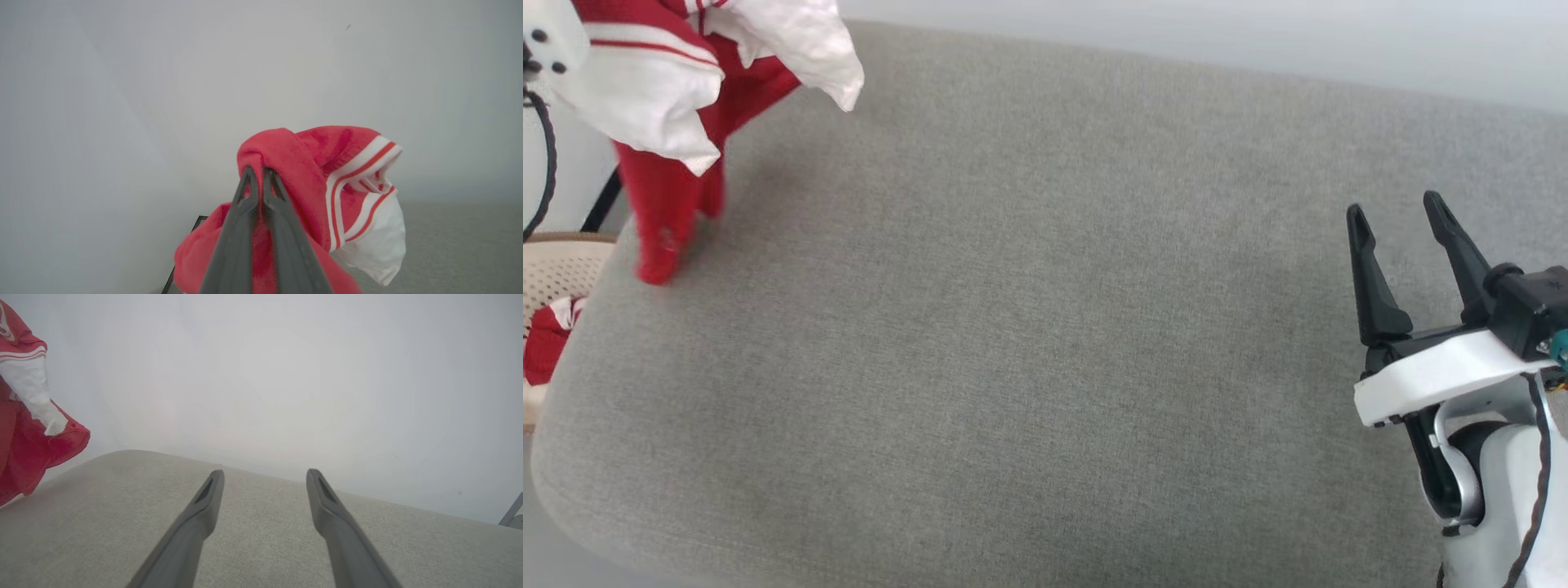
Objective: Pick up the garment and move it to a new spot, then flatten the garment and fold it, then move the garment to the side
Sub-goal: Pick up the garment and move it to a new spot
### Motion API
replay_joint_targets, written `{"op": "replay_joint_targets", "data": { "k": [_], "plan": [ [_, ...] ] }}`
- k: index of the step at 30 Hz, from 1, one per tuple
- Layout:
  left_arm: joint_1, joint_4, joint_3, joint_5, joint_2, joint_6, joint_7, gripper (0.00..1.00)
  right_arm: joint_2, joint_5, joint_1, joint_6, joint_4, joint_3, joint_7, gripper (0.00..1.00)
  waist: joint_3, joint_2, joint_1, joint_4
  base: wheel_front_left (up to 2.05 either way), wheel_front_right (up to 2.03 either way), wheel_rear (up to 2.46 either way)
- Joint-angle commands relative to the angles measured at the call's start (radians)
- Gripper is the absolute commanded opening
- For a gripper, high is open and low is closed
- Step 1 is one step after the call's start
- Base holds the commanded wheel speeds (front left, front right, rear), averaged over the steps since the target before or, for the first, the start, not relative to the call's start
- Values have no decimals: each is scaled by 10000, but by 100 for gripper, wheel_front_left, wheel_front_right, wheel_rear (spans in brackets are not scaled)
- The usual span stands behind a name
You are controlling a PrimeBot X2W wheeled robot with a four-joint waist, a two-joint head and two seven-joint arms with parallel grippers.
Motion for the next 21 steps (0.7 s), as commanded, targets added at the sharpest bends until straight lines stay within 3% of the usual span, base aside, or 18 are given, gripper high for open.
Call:
{"op": "replay_joint_targets", "data": {
  "k": [1, 12, 21],
  "plan": [
    [156, -471, -187, -187, 150, -22, 212, 0, 97, 56, 140, 1, 34, -78, -134, 100, -275, 0, 0, 45, 0, 0, 0],
    [661, -3979, -931, -1048, 919, 7, 1995, 0, 460, 95, 584, 1, 246, -672, -559, 100, -984, 0, 0, -830, 0, 0, 0],
    [1179, -6654, -1154, -1333, 1089, 483, 3401, 0, 629, -6, 940, 1, 204, -1199, -750, 100, -1102, 0, 0, -1963, 0, 0, 0]
  ]
}}
